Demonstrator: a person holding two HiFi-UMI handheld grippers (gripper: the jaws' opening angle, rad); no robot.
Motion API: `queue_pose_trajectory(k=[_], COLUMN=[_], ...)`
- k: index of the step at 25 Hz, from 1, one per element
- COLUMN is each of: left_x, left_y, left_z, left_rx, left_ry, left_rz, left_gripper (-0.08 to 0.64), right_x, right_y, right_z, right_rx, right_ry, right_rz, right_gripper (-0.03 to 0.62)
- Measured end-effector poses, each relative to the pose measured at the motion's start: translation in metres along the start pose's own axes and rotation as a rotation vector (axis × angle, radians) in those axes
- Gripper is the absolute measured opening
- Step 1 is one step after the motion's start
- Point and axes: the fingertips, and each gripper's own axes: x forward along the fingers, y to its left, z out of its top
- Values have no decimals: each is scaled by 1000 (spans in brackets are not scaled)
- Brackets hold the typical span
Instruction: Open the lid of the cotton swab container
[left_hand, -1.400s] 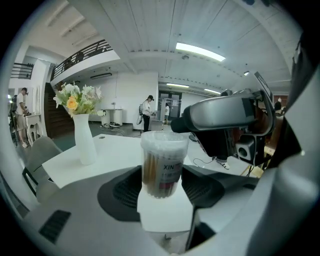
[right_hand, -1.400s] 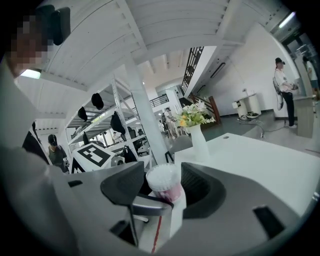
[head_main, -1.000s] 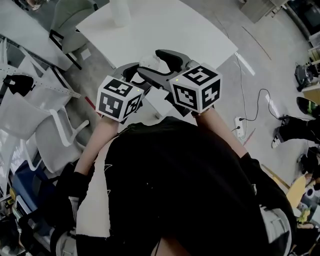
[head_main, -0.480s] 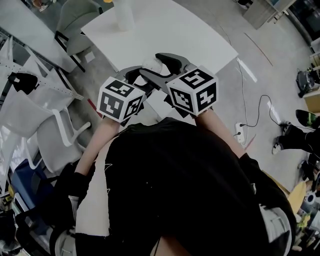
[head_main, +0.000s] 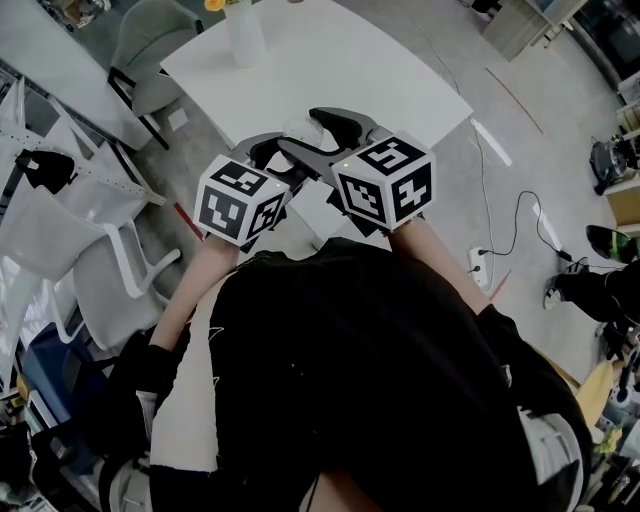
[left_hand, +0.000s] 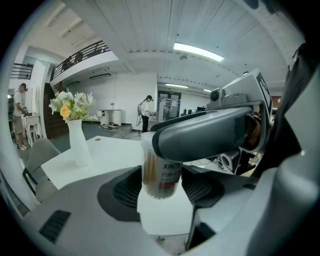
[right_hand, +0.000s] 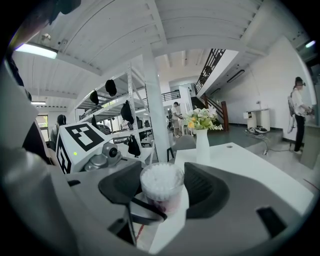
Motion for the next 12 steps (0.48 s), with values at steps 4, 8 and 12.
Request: queue_pose_trajectory(k=[4,8,12], left_x=[0,0,-1], left_y=[1,0,-1], left_z=[-5,-7,-7], left_rx=[4,-3,-6], left_ry=[9,9,10], left_rz=[3,0,1], left_gripper=[258,258,258], right_x=[1,1,1], right_y=[3,3,4], right_z=[0,-2,-3], right_rx=[54,61,61], right_ry=[5,17,19], right_rz=[20,22,23], right_gripper=[269,270,270])
